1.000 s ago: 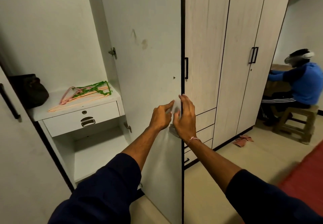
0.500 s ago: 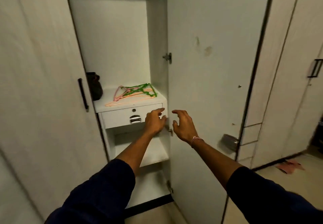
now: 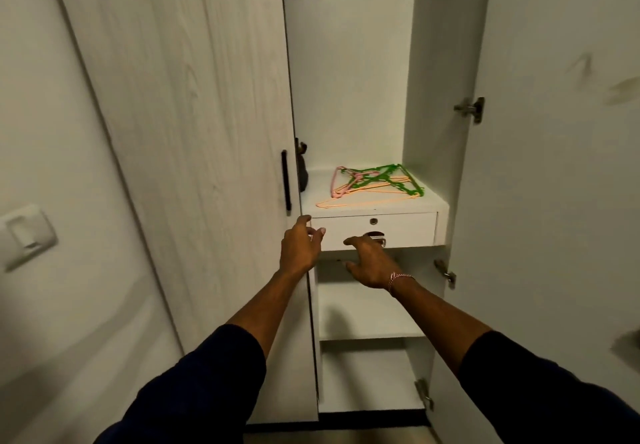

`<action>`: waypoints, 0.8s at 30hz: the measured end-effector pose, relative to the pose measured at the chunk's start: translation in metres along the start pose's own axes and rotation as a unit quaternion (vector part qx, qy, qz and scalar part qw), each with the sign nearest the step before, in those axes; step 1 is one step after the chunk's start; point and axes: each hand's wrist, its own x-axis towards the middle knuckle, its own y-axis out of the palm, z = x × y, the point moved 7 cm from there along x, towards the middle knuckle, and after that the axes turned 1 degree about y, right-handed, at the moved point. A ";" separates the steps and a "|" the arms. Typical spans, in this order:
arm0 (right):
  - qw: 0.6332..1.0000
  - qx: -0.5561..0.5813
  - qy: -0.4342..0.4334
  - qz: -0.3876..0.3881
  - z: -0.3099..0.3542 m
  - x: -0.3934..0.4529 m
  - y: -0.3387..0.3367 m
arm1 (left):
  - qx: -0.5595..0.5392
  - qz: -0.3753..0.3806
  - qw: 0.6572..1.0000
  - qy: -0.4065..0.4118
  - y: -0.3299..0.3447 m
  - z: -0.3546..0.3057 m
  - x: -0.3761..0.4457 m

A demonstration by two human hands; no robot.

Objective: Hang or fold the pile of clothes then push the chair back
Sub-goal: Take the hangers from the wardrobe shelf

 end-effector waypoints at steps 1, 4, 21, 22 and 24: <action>1.000 0.004 0.001 0.005 0.003 0.011 0.006 | 0.002 -0.005 1.000 -0.004 -0.004 0.008 0.007; 1.000 0.015 -0.007 0.013 0.009 0.047 0.020 | 0.011 -0.015 1.000 -0.019 -0.013 0.027 0.031; 0.985 0.156 -0.067 0.041 0.029 0.242 0.041 | -0.025 -0.067 0.997 -0.017 -0.015 0.051 0.184; 0.981 0.174 -0.066 0.049 0.031 0.249 0.044 | -0.035 -0.076 0.996 -0.014 -0.017 0.050 0.189; 0.974 0.208 -0.064 0.069 0.032 0.258 0.050 | -0.051 -0.082 0.995 -0.012 -0.018 0.050 0.196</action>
